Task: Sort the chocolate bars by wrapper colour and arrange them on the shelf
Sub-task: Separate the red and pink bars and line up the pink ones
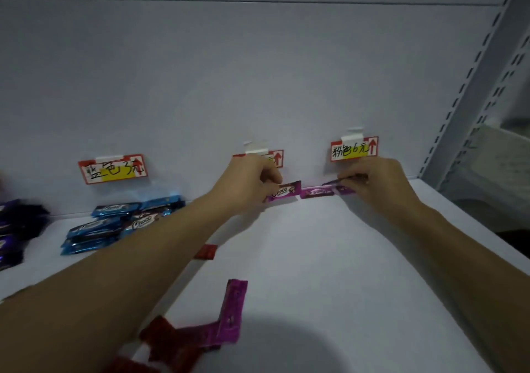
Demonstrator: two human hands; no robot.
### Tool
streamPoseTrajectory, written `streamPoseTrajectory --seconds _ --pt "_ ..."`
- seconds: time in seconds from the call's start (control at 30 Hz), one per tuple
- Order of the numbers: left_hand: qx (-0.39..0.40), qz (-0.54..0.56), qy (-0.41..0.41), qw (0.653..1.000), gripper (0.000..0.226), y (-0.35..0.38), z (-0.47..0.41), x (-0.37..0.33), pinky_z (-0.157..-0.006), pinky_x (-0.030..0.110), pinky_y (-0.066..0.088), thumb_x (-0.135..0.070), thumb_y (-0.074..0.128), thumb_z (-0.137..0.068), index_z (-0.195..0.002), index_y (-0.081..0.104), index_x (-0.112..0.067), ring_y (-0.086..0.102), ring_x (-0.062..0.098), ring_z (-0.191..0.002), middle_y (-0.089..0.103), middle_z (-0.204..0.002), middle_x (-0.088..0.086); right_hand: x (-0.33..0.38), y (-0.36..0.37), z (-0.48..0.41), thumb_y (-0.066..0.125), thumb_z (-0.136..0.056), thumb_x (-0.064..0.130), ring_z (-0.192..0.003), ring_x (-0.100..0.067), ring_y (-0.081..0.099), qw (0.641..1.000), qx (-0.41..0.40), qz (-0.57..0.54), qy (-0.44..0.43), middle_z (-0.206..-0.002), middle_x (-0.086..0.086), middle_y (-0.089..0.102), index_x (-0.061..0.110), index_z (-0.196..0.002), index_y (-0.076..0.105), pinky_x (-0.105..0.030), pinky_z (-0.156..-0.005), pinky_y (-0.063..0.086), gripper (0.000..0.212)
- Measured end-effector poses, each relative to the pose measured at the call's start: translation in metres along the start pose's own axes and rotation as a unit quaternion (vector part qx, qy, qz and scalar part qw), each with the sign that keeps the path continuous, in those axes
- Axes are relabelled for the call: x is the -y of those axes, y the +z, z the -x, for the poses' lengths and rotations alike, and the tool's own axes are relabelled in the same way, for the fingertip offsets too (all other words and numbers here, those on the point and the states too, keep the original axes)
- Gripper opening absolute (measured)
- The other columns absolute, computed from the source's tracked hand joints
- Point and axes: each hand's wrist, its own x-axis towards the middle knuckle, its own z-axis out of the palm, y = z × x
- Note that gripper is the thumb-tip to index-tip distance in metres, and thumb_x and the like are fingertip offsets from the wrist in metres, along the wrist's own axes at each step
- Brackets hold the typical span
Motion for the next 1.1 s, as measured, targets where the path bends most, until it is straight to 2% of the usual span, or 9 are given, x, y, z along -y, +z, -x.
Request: streamPoseTrajectory --seconds 0.07,0.13,0.27,0.43,0.57,0.7,0.87,1.0,1.1 --pt "-0.016 -0.022 0.013 1.000 0.011 0.026 -0.019 -0.011 -0.070 0.025 0.051 -0.007 0.071 -0.087 -0.089 0.073 -0.018 0.062 0.007 -0.074 0.068 -0.081 -0.007 -0.017 0.003 0.002 0.082 -0.077 0.002 -0.080 -0.027 0.069 0.999 -0.032 -0.017 0.016 -0.088 -0.007 0.075 0.008 -0.090 0.081 -0.040 -0.081 0.056 0.015" --pt "-0.047 -0.039 0.019 0.998 0.013 0.049 -0.029 -0.020 -0.073 0.029 0.053 -0.005 0.070 -0.087 -0.087 0.072 -0.018 0.062 0.012 -0.079 0.068 -0.083 -0.004 -0.024 0.005 0.005 0.082 -0.077 0.002 -0.079 -0.023 0.067 0.998 -0.050 -0.033 0.035 -0.089 -0.005 0.073 0.009 -0.089 0.081 -0.037 -0.081 0.055 0.014" --pt "-0.072 -0.084 0.009 0.994 0.007 0.071 -0.037 -0.025 -0.079 0.037 0.056 -0.016 0.068 -0.093 -0.094 0.074 -0.019 0.065 0.019 -0.082 0.072 -0.089 -0.001 -0.026 0.010 0.012 0.078 -0.081 0.012 -0.078 -0.015 0.063 0.999 0.005 -0.006 0.036 -0.087 0.005 0.071 0.020 -0.090 0.082 -0.034 -0.077 0.053 0.012" --pt "-0.091 -0.126 0.000 0.988 0.021 0.062 -0.028 -0.022 -0.081 0.038 0.057 -0.031 0.069 -0.094 -0.113 0.073 -0.023 0.067 0.022 -0.094 0.075 -0.101 0.000 -0.019 -0.001 0.022 0.075 -0.085 0.014 -0.088 -0.014 0.058 0.997 -0.020 -0.029 0.065 -0.094 0.003 0.069 0.020 -0.097 0.081 -0.030 -0.077 0.046 0.014" --pt "-0.073 -0.144 0.017 0.987 0.029 0.021 -0.001 -0.016 -0.092 0.038 0.053 -0.031 0.069 -0.093 -0.122 0.071 -0.023 0.066 0.022 -0.107 0.072 -0.121 -0.002 0.013 0.004 0.027 0.071 -0.091 0.019 -0.097 -0.016 0.054 1.000 0.002 -0.003 -0.002 -0.098 0.005 0.066 0.023 -0.104 0.078 -0.027 -0.078 0.039 0.016" --pt "-0.024 -0.202 0.038 0.978 0.026 -0.033 0.056 -0.003 -0.090 0.039 0.053 -0.033 0.069 -0.095 -0.119 0.072 -0.026 0.066 0.016 -0.098 0.072 -0.117 -0.005 0.066 0.014 0.032 0.069 -0.093 0.023 -0.103 -0.015 0.054 0.991 0.059 -0.015 -0.117 -0.105 0.006 0.068 0.024 -0.108 0.077 -0.033 -0.087 0.046 0.016" --pt "0.049 -0.233 0.029 0.971 0.024 -0.078 0.132 0.016 -0.081 0.029 0.049 -0.038 0.067 -0.095 -0.118 0.071 -0.032 0.050 0.004 -0.084 0.067 -0.111 -0.011 0.143 0.026 0.033 0.062 -0.098 0.028 -0.107 -0.010 0.049 0.972 0.119 -0.037 -0.201 -0.112 0.011 0.065 0.028 -0.118 0.070 -0.025 -0.088 0.038 0.022" --pt "0.087 -0.223 0.024 0.971 0.024 -0.088 0.180 0.021 -0.081 0.024 0.045 -0.043 0.064 -0.096 -0.117 0.071 -0.033 0.053 0.002 -0.089 0.064 -0.106 -0.018 0.192 0.026 0.034 0.059 -0.099 0.022 -0.095 -0.001 0.057 0.927 0.280 -0.054 -0.244 -0.105 0.018 0.068 0.033 -0.113 0.073 -0.019 -0.080 0.041 0.023" --pt "0.127 -0.174 0.020 0.976 0.029 -0.081 0.202 0.018 -0.082 0.022 0.045 -0.047 0.063 -0.095 -0.121 0.069 -0.035 0.055 0.002 -0.095 0.059 -0.107 -0.019 0.192 0.023 0.046 0.058 -0.096 0.010 -0.100 0.002 0.061 0.896 0.376 -0.111 -0.210 -0.104 0.020 0.066 0.038 -0.104 0.075 -0.018 -0.084 0.051 0.034"
